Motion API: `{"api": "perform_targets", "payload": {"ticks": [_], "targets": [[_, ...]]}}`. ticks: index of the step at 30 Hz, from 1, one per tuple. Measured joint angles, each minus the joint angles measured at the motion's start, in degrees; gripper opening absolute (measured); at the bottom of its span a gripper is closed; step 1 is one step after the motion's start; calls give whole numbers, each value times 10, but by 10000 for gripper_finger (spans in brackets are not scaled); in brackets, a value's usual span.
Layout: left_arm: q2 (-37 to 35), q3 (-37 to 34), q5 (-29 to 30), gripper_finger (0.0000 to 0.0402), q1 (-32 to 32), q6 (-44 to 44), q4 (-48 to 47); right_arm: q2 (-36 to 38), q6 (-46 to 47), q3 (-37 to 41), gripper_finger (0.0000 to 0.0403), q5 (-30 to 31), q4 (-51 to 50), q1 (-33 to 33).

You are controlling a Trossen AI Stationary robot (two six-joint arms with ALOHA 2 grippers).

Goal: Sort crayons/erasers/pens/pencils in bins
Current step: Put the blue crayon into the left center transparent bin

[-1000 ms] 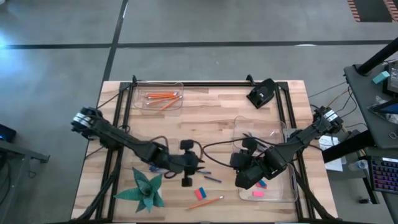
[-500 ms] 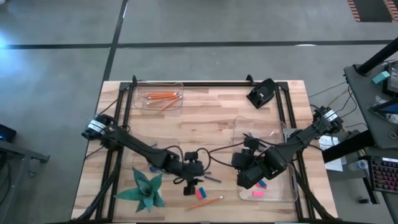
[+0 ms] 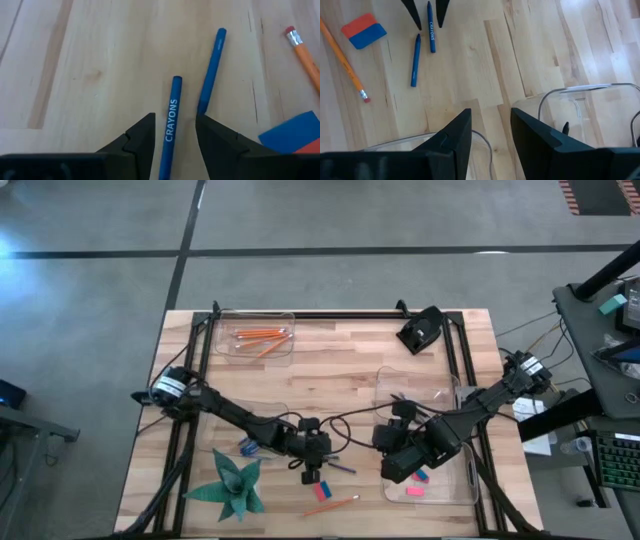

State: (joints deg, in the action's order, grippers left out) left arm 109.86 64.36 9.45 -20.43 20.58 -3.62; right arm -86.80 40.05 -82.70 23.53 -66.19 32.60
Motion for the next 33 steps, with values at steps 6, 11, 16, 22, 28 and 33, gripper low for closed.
{"api": "perform_targets", "payload": {"ticks": [6, 11, 16, 22, 28, 33], "targets": [[4, -13, -2, 127, 2, 0, 1, 0, 0, 0, 128, 0, 0, 0], [3, -26, -2, 127, 5, 0, -14, 0, 0, 0, 128, 0, 0, 0], [2, -27, -3, 122, 9, 0, -25, 0, 0, 0, 128, 0, 0, 0], [2, -28, -15, 53, 10, 2, -30, 0, -2, 0, 128, 0, -1, 0], [-1, -21, -21, 11, 10, 6, -36, 0, -2, 0, 128, 0, -1, 0], [-13, -4, -36, 15, 8, -13, -39, 0, -2, 0, 128, 0, -4, 0]]}}
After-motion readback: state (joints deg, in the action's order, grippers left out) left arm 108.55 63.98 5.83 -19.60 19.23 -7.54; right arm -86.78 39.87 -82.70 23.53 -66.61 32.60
